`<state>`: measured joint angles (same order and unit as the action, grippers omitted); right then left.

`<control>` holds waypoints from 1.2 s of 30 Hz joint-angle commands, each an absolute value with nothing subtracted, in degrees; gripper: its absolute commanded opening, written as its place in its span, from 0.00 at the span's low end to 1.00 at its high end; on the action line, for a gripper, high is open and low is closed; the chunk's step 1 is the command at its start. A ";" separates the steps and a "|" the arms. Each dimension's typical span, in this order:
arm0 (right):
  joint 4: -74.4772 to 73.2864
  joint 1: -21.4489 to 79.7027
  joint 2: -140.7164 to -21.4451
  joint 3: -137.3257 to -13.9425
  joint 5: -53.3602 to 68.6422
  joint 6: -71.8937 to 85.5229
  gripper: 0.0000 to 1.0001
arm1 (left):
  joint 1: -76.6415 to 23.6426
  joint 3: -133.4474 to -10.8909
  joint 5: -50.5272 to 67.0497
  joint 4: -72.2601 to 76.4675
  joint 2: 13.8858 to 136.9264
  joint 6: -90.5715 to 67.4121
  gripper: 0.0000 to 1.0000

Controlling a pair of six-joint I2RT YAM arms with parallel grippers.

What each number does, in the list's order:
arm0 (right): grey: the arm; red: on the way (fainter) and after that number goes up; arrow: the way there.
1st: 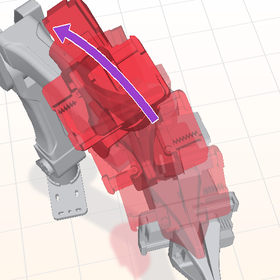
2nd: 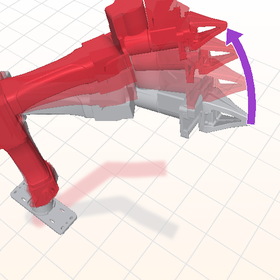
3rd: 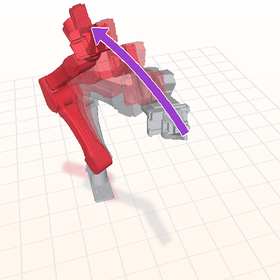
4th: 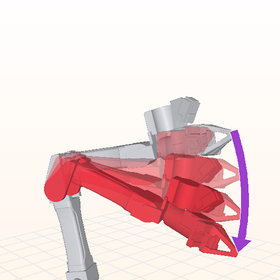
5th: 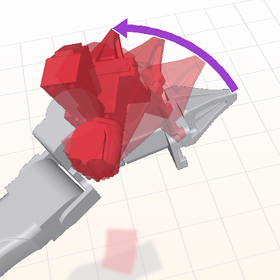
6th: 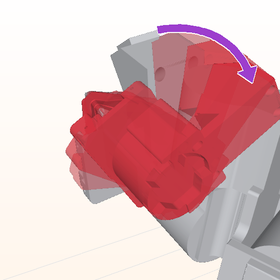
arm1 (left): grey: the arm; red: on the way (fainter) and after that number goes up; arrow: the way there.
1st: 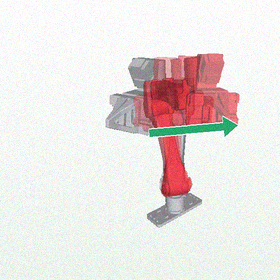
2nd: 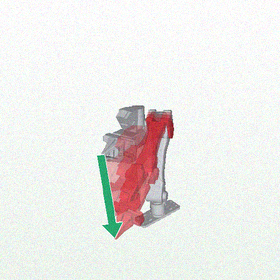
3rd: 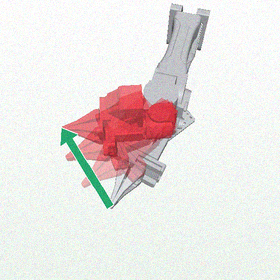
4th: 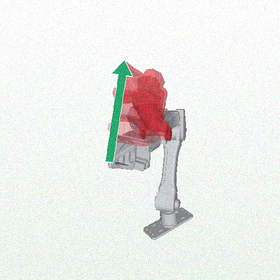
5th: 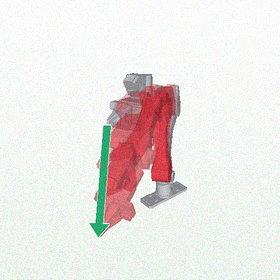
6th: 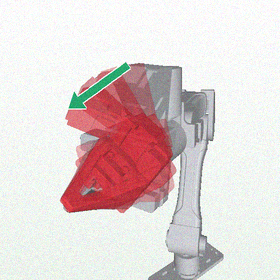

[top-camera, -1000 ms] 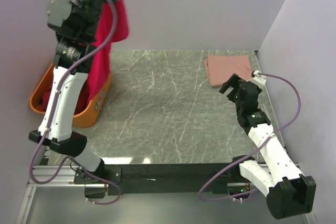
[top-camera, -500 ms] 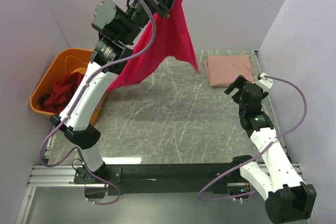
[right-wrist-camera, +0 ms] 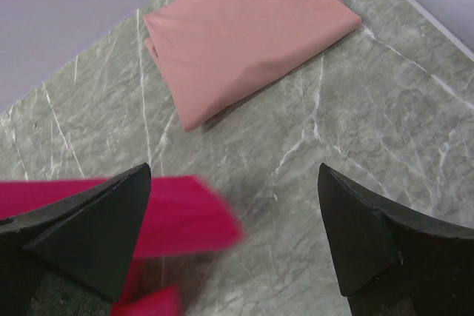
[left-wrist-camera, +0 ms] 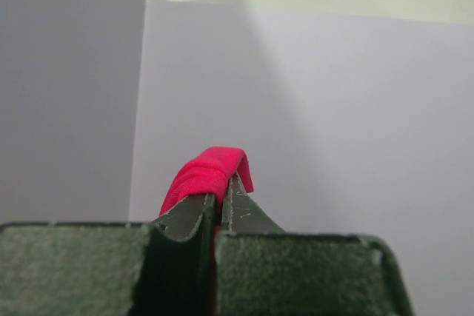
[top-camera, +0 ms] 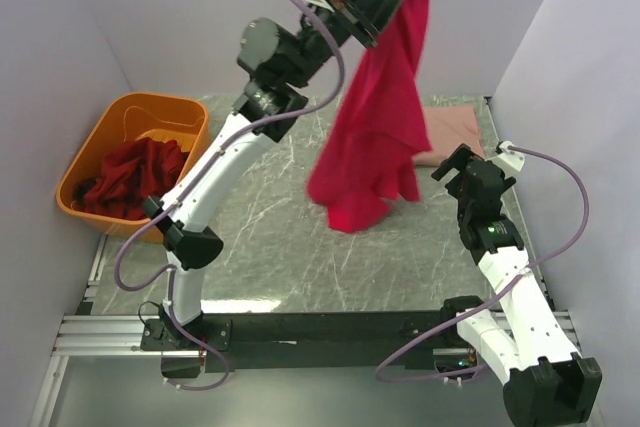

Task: Fold and stack the t-shirts
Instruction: Move the tshirt to the center of the board

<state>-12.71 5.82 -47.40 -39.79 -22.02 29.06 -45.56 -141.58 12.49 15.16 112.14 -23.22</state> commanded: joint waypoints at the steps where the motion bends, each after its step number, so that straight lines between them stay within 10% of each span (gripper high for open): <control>1: -12.04 5.36 -46.67 -39.64 -23.81 28.74 1.00 | -46.49 -141.18 13.01 21.79 109.70 -23.82 0.01; 15: -12.04 5.19 -51.50 -41.39 -12.67 27.68 0.99 | -24.70 -65.64 0.19 20.48 81.05 -36.04 0.01; 36: -12.57 18.81 -83.83 -52.38 -0.27 24.97 0.81 | -22.24 -45.97 -10.81 12.74 76.64 -36.56 0.00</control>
